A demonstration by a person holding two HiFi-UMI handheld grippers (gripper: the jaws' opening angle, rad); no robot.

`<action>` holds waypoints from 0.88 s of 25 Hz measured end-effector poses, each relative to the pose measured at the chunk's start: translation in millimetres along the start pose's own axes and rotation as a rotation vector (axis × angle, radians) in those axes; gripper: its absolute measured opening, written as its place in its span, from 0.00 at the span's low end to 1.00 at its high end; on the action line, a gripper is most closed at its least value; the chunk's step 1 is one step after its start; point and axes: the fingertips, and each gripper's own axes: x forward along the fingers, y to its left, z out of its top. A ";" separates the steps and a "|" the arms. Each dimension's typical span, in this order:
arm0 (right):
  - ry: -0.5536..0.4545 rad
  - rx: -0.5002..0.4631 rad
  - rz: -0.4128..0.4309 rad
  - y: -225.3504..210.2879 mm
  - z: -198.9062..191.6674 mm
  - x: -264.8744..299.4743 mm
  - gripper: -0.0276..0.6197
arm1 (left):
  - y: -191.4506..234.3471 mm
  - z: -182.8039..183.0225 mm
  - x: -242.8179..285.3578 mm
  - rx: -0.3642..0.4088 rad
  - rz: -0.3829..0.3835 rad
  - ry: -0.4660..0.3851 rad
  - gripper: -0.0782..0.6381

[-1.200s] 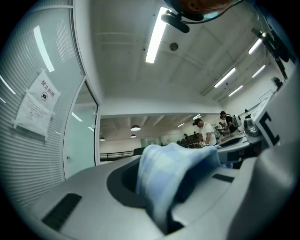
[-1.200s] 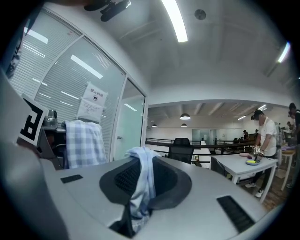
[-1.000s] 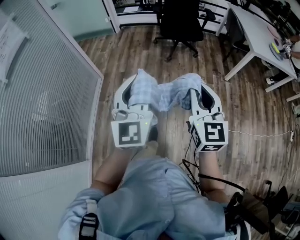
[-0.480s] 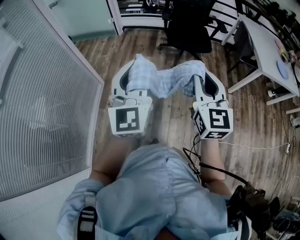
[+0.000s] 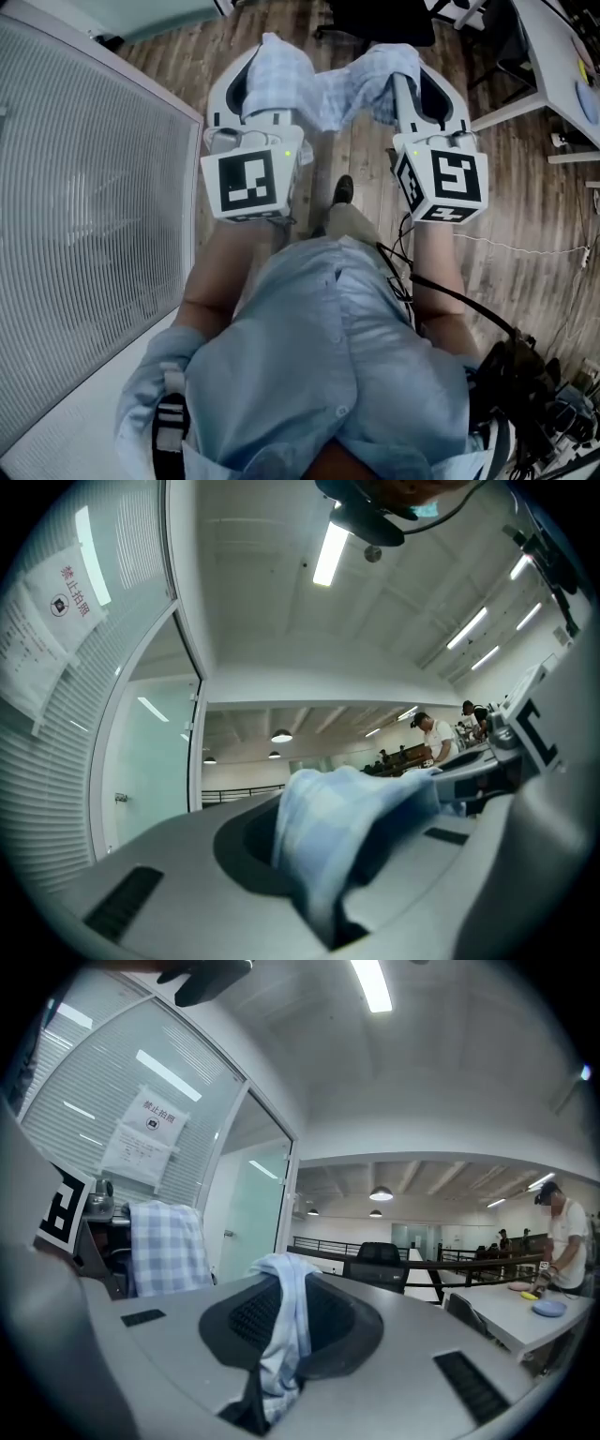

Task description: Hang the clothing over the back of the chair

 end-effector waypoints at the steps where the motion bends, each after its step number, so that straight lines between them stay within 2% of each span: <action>1: 0.003 0.002 0.000 -4.3 -3.1 6.5 0.12 | -0.8 -3.7 7.4 0.001 -0.002 0.005 0.15; 9: 0.006 0.012 0.015 -43.3 -19.5 76.6 0.12 | 3.7 -23.0 83.5 -0.029 0.032 0.021 0.15; 15: -0.006 0.030 0.056 -79.1 -16.9 139.3 0.12 | 11.8 -23.4 154.7 0.001 0.056 0.048 0.15; 19: -0.022 0.043 0.072 -101.3 -10.3 180.8 0.12 | 22.7 -23.7 193.8 0.067 0.067 0.054 0.15; 22: -0.032 0.036 0.092 -111.7 -6.0 207.9 0.12 | 30.0 -21.1 219.8 0.060 0.086 0.034 0.15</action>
